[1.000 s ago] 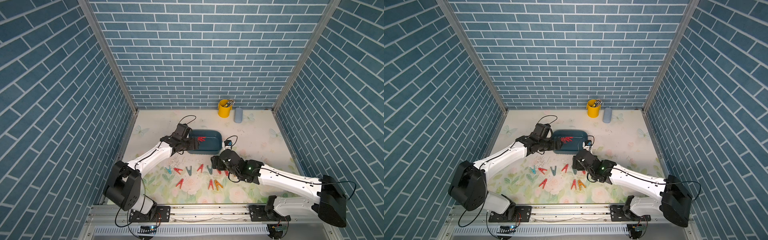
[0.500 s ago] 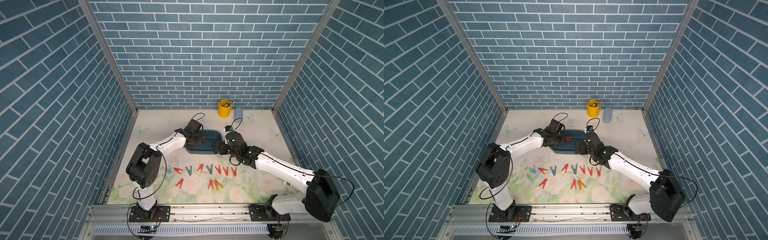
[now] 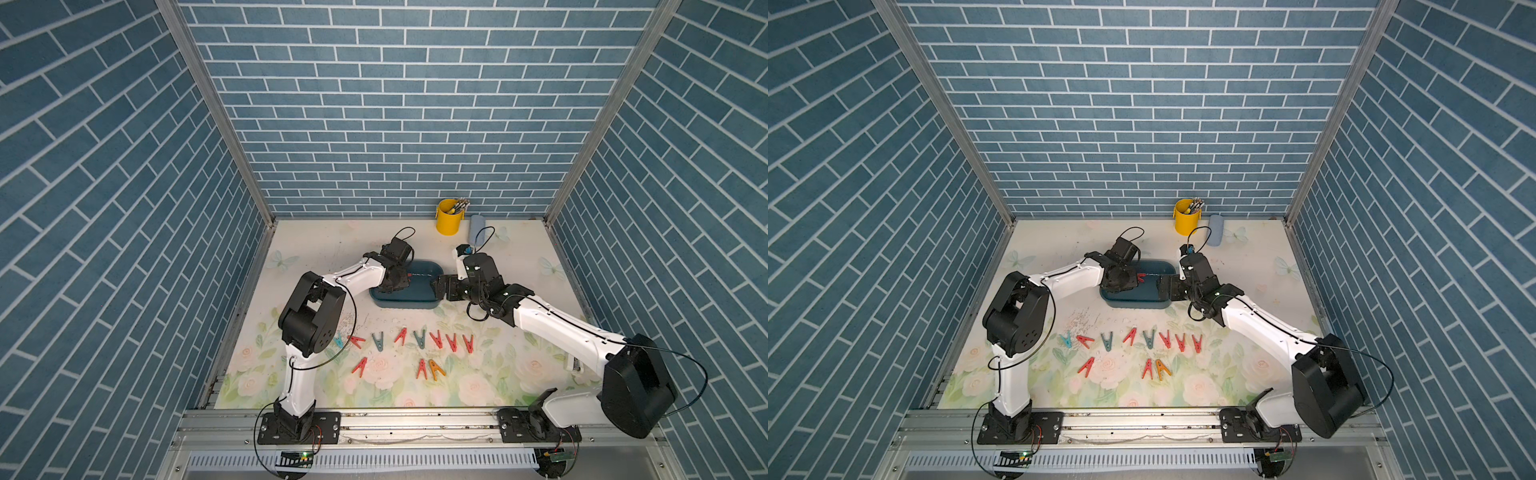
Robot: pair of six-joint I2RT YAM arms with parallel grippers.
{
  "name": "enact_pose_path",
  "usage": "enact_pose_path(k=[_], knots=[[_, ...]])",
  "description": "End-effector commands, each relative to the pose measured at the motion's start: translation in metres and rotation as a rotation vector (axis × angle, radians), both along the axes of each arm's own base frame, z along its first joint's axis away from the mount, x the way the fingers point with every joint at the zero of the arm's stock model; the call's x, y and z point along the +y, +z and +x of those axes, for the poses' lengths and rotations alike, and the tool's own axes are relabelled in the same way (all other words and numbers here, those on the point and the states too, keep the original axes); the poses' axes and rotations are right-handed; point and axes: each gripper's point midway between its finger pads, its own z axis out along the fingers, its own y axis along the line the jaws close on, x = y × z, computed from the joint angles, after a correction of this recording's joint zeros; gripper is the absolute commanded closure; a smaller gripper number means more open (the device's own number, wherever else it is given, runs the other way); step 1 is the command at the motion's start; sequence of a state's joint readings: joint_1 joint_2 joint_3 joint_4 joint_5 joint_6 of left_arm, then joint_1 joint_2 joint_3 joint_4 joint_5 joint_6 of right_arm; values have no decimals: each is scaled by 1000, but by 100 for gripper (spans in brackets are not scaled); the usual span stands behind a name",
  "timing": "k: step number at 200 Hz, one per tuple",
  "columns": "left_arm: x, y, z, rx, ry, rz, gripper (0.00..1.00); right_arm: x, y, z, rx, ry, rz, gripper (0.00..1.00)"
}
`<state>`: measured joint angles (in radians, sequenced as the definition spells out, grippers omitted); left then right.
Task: Take the clothespins out of the storage box
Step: Pick up the clothespin from the storage box.
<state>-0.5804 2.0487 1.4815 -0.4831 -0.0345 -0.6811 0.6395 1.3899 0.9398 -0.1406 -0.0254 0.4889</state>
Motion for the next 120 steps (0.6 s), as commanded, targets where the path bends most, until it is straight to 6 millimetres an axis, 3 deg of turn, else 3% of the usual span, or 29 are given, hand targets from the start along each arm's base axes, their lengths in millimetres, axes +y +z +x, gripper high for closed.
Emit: enact_pose_path(k=[1, 64, 120], knots=[[4, -6, 2, 18, 11, 43, 83, 3, 9, 7, -28, 38, 7, 1], [10, -18, 7, 39, 22, 85, 83, -1, 5, 12, -12, 38, 15, 1], [10, -27, 13, 47, 24, 97, 76, 1, 4, 13, -5, 49, 30, 1]])
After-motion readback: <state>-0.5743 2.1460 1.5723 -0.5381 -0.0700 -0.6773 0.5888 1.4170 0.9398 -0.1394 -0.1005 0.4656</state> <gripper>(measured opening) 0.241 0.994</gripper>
